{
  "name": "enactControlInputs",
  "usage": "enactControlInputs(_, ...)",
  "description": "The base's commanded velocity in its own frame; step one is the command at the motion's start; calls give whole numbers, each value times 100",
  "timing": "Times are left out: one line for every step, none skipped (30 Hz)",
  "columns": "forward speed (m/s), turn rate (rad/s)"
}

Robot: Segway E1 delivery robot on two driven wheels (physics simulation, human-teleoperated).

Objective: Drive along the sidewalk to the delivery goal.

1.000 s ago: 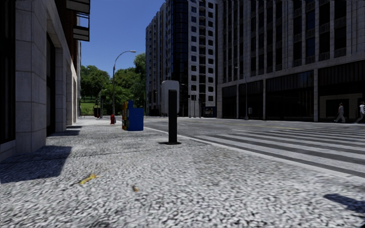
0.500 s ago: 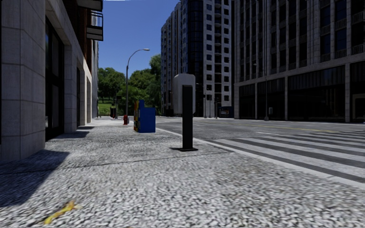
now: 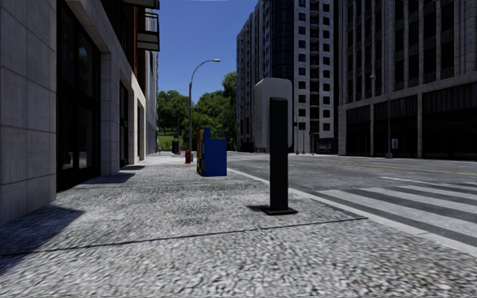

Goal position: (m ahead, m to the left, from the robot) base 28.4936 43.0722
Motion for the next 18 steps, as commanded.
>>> enactControlInputs(200,60)
enactControlInputs(200,60)
enactControlInputs(200,60)
enactControlInputs(200,60)
enactControlInputs(200,60)
enactControlInputs(200,60)
enactControlInputs(200,60)
enactControlInputs(200,60)
enactControlInputs(200,60)
enactControlInputs(200,60)
enactControlInputs(200,60)
enactControlInputs(200,60)
enactControlInputs(200,60)
enactControlInputs(200,60)
enactControlInputs(200,60)
enactControlInputs(200,60)
enactControlInputs(200,60)
enactControlInputs(200,60)
